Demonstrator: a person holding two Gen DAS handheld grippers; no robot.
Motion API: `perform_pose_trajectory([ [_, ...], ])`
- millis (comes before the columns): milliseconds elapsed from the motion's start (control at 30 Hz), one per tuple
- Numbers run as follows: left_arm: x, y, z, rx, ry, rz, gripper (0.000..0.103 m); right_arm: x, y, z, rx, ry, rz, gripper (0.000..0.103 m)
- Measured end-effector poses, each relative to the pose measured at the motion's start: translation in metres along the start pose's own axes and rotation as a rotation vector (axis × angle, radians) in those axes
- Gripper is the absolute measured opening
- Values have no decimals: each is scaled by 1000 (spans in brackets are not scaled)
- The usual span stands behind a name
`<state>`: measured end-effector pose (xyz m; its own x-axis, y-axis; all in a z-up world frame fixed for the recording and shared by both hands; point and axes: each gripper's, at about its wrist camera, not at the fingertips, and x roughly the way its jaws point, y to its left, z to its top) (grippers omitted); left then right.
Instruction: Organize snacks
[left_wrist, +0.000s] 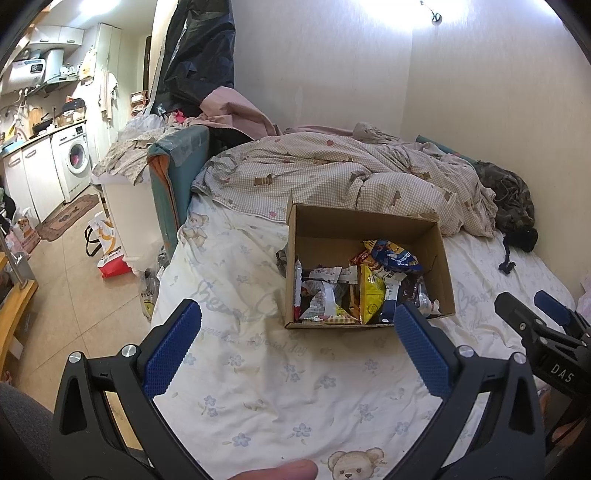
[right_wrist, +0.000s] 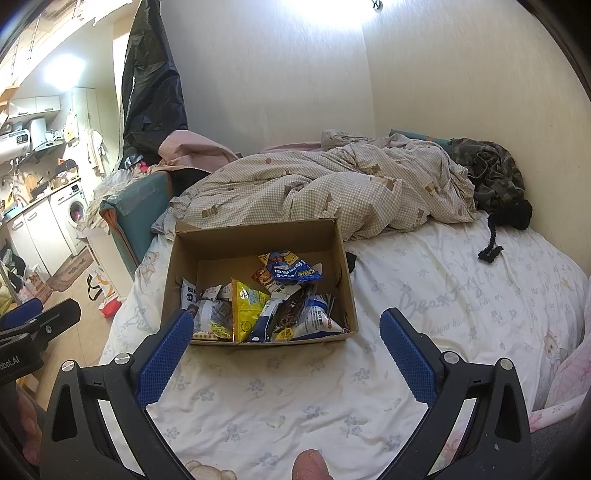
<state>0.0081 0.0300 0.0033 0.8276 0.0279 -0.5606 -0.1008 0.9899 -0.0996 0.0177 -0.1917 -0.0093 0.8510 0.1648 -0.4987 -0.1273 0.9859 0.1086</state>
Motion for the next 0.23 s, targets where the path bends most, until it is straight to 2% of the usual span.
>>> perform_pose_trajectory([
  [233,2,-3,0,3,15,-8,103,1,0,1,-1,-1,1,103],
])
